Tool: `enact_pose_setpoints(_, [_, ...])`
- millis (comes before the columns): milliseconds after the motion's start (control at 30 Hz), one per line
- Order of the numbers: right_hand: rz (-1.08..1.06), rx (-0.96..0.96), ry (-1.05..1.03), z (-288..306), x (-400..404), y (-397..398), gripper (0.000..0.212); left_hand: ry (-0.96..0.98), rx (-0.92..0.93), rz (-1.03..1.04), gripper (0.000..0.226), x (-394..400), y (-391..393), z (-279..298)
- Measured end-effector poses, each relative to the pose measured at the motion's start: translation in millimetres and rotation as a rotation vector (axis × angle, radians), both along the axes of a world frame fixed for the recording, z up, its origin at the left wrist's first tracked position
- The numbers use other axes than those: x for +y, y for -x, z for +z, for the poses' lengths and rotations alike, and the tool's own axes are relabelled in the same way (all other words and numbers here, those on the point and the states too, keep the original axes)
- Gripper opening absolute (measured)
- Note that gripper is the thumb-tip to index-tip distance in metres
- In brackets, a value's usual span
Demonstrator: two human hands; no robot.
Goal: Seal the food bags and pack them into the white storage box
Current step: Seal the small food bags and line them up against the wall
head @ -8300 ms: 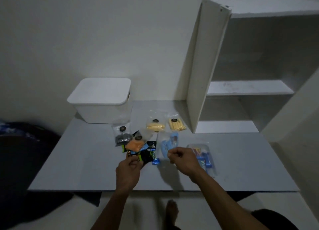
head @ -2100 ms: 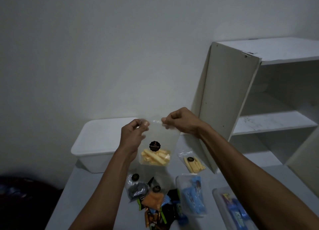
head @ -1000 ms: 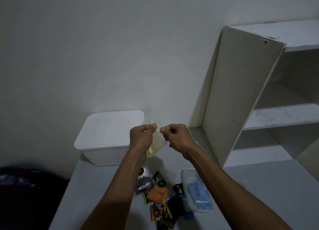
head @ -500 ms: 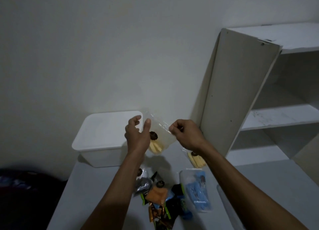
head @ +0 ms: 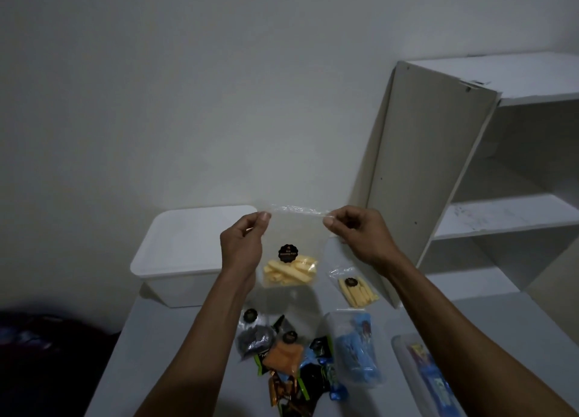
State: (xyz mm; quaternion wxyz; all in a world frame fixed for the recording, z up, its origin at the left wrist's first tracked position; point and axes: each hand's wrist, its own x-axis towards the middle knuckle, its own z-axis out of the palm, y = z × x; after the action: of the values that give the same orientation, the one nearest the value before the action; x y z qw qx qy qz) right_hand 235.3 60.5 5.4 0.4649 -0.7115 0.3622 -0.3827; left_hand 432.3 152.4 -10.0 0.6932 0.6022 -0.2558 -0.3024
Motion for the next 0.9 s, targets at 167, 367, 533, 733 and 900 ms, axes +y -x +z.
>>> enact_pose_setpoints(167, [-0.134,-0.096,-0.049,-16,-1,-3,0.012,0.043,-0.088,0.012,0.004,-7,5,-9])
enact_pose_setpoints(367, [-0.169,-0.049,-0.088,-45,-19,2,0.013,0.008,-0.191,0.063,0.003,-23,11,-40])
enact_pose_setpoints(533, [-0.203,-0.037,-0.152,-79,-51,3,0.010,-0.112,-0.109,0.087,0.007,-52,16,-71])
enact_pose_setpoints(733, [-0.196,-0.018,-0.234,-116,-111,-18,0.007,-0.196,-0.049,0.150,0.011,-113,6,-102])
enact_pose_setpoints(900, [-0.203,-0.026,-0.292,-146,-158,-52,0.010,-0.305,-0.072,0.229,0.006,-167,-18,-135])
